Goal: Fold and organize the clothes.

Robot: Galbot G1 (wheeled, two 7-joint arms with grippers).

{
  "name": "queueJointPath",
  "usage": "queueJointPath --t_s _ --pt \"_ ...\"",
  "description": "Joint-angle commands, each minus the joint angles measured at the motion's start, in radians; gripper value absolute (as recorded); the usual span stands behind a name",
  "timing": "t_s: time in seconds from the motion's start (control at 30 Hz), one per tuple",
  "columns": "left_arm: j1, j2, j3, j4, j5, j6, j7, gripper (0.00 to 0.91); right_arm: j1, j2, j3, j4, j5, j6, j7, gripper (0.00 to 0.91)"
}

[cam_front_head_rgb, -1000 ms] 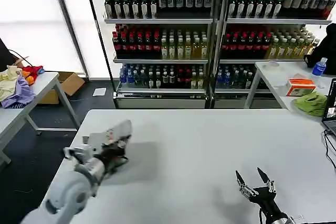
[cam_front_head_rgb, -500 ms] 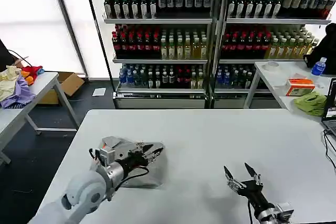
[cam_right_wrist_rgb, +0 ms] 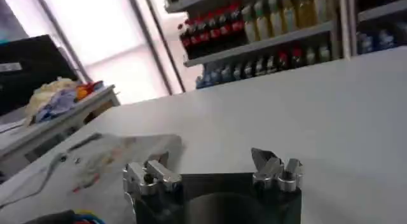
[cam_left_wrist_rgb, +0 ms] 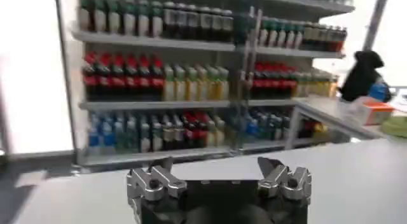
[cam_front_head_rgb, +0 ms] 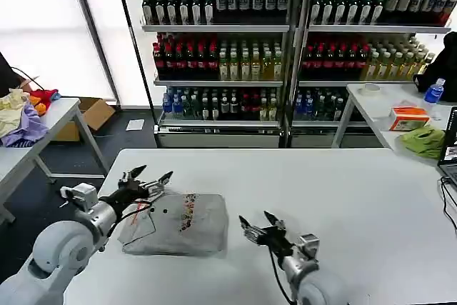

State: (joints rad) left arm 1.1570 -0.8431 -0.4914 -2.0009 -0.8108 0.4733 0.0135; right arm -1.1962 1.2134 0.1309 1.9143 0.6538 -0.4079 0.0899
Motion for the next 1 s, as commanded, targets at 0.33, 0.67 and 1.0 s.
queueJointPath --t_s 0.33,0.67,1.0 --pt "0.275 -0.096 -0.315 -0.014 0.127 -0.091 0.031 0.907 0.288 0.091 -0.324 -0.15 0.231 -0.17 0.285 0.0" --pt "0.29 -0.108 -0.332 -0.018 0.115 -0.091 0.022 0.907 0.258 0.081 -0.281 -0.113 0.239 -0.168 0.281 0.0" --pt "0.28 -0.11 -0.332 -0.01 0.097 -0.086 0.013 0.907 0.196 -0.073 -0.131 -0.034 0.215 -0.174 0.136 0.0"
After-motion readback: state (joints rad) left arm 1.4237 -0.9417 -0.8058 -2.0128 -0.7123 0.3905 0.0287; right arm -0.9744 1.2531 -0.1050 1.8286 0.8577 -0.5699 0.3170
